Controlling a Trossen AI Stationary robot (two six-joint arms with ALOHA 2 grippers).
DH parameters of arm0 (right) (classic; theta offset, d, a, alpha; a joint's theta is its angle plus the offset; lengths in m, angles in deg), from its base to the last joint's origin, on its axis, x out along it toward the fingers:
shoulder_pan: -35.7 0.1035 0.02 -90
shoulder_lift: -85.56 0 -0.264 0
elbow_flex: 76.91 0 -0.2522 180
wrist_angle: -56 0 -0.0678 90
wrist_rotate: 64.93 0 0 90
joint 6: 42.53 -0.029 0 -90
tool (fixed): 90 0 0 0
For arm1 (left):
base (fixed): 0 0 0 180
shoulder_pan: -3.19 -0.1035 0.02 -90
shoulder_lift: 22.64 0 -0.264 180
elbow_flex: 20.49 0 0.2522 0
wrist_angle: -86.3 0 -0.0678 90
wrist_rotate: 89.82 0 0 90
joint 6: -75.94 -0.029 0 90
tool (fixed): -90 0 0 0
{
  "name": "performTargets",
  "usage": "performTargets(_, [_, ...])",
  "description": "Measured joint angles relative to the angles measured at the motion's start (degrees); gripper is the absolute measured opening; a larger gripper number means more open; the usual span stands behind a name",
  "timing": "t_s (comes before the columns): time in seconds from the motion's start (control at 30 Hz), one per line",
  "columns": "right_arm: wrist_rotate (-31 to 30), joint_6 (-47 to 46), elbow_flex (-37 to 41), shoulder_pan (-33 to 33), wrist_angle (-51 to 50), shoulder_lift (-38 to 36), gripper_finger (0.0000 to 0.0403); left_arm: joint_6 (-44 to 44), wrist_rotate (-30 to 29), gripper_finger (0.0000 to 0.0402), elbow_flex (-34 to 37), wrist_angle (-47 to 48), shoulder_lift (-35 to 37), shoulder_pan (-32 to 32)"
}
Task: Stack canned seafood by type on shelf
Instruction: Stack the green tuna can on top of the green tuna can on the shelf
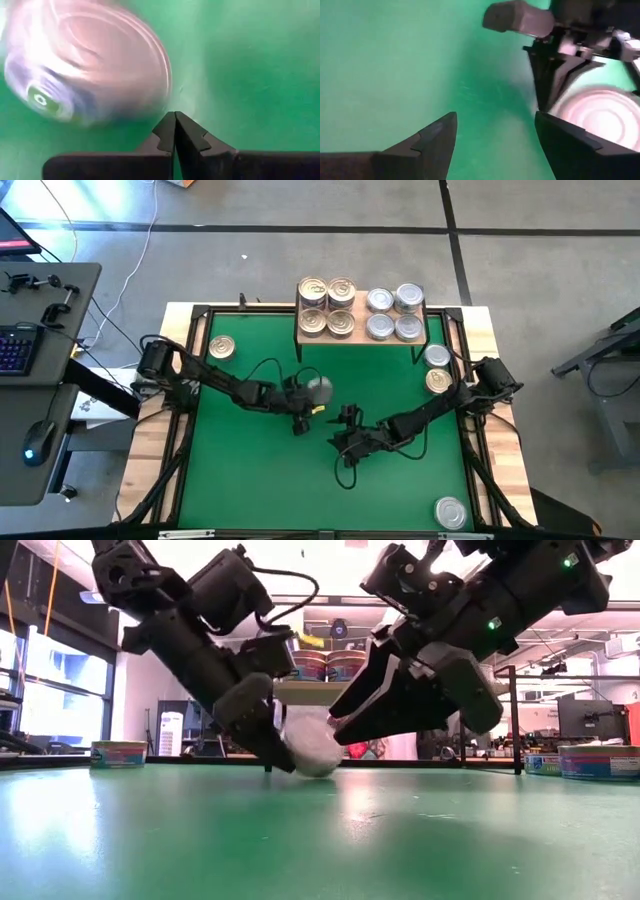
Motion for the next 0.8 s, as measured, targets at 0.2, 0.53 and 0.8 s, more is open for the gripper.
performTargets(0.2, [-1.37,0.92,0.04,0.51,-0.83,-0.97,0.0263,0.46,-0.41,0.0000,0.02,-0.12,0.15,0.75])
performTargets(0.53, [-7.32,-12.78,0.04,-0.04,-16.25,-4.98,0.0263,2.61,-9.59,0.0000,-0.86,-2.37,0.24,2.92])
performTargets(0.8, [-8.08,-15.55,0.04,1.04,-16.49,-5.01,0.0263,0.44,-15.97,0.0000,-2.56,-6.70,0.42,-6.81])
